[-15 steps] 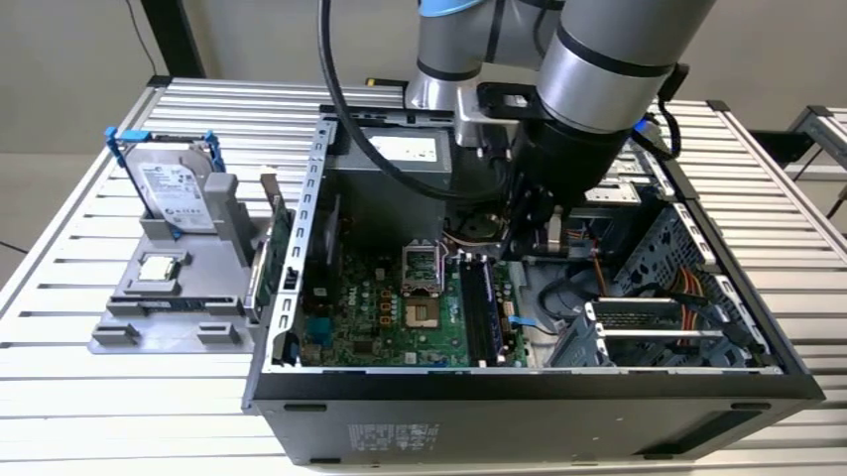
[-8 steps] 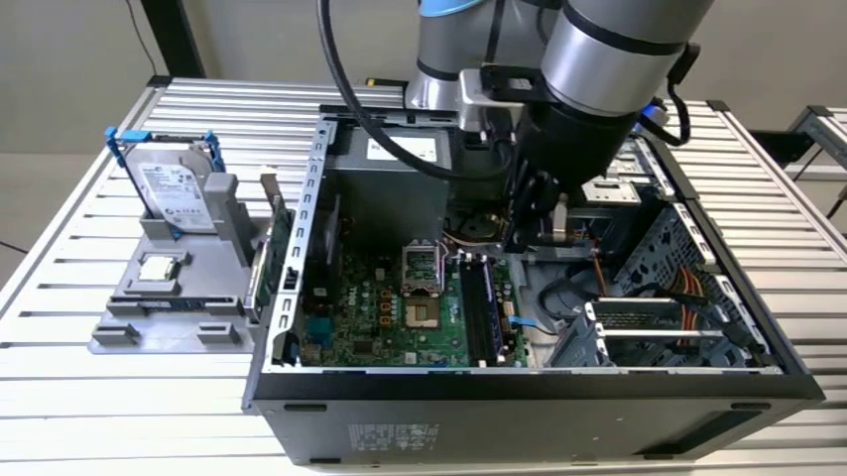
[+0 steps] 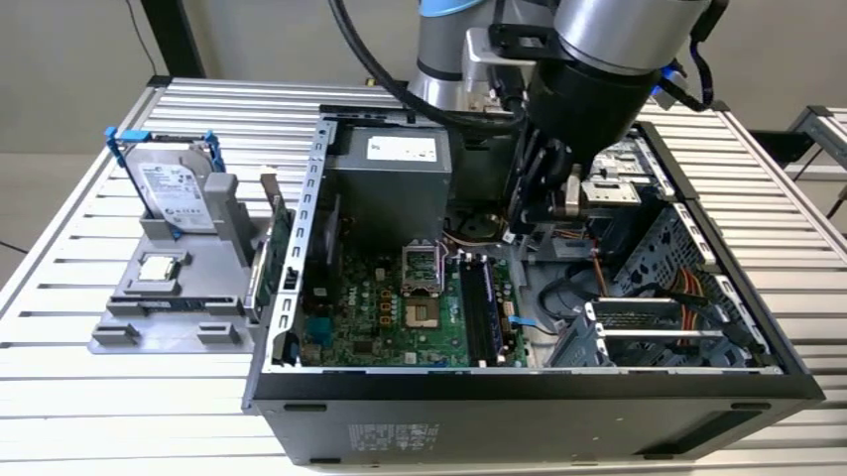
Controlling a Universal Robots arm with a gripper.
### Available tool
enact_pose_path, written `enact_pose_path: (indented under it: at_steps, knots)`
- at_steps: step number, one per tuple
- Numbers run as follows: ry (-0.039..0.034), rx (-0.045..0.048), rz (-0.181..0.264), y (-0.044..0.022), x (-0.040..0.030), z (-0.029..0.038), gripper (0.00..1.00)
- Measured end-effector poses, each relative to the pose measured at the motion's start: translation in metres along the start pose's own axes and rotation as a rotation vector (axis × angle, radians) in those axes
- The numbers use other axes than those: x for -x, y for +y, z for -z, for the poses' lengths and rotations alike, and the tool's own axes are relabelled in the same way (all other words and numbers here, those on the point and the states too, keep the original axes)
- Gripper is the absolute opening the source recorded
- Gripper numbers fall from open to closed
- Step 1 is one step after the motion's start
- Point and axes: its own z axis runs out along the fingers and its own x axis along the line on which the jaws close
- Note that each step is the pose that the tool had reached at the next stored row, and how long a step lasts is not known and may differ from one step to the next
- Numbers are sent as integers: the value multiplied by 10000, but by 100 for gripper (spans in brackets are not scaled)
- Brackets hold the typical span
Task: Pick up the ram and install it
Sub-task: 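Press down the ram until it locks into place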
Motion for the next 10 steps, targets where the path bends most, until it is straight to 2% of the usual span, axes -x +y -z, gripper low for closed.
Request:
enact_pose_path:
  at_steps: [10]
  knots:
    - [1, 15, -1, 21, 12, 333, 0]
